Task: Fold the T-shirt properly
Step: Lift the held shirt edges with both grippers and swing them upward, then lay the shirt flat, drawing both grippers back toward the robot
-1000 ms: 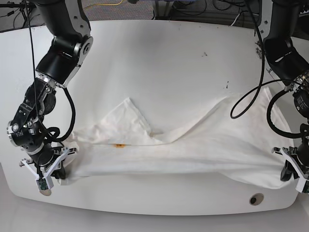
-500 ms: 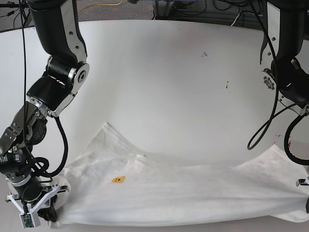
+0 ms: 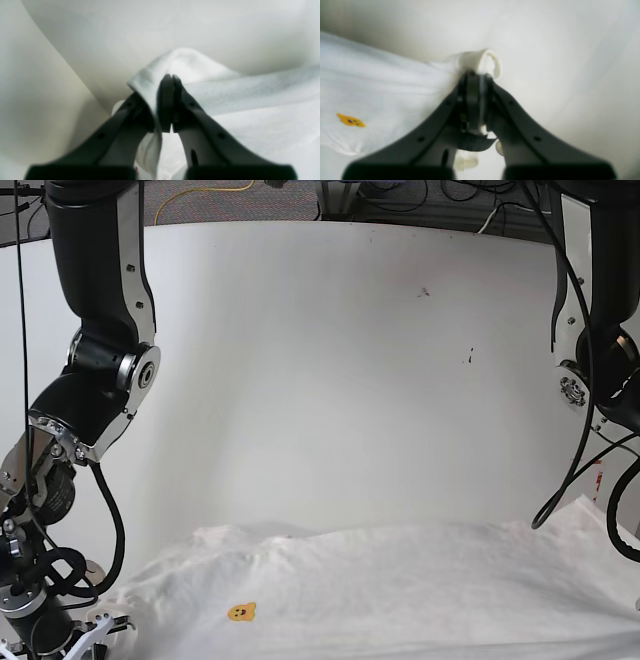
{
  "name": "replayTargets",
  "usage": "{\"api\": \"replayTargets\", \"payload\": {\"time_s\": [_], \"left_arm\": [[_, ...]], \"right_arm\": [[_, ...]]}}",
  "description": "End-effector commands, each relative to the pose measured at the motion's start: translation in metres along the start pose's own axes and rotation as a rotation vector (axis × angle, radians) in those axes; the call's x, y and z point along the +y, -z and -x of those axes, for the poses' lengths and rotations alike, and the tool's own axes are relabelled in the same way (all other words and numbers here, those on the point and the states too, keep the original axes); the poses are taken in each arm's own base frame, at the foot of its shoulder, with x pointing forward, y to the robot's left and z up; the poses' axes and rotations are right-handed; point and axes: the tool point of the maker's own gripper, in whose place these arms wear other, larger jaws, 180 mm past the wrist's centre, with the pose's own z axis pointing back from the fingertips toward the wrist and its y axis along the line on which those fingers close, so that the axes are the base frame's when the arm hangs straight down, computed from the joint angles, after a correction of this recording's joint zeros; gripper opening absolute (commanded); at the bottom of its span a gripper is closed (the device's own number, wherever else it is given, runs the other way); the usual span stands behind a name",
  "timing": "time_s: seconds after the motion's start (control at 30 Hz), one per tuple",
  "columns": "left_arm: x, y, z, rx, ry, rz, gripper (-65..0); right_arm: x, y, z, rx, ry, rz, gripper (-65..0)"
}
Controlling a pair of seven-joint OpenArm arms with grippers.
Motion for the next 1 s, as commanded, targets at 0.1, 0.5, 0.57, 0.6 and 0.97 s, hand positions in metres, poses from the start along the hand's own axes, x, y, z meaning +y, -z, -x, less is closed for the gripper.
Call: {"api": "replayTargets", "payload": {"time_s": [0.1, 0.5, 0.57, 0.6, 0.97], "left_arm": [[0.004, -0.003, -0.003, -0.026, 0.008, -0.006, -65.0], [-0.013, 0.000, 0.074, 0.110, -0.029, 0.065, -65.0], [-0.016, -0.003, 0.091, 0.130, -0.053, 0.084, -65.0], [-0.018, -0.004, 0.102, 0.144, -0.067, 0.097, -65.0], [-0.044, -0.029, 0.184, 0.295, -0.108, 0.174, -65.0]], "right_arm": [[-0.010, -0.012, 0.003, 0.014, -0.028, 0.043, -62.0], [0.035, -0.048, 0.084, 0.150, -0.109, 0.011, -62.0], [0.043, -0.055, 0.098, 0.178, -0.116, -0.001, -62.0], [0.049, -0.059, 0.108, 0.198, -0.120, -0.010, -62.0], [0.076, -0.106, 0.198, 0.372, 0.007, -0.062, -62.0]]}}
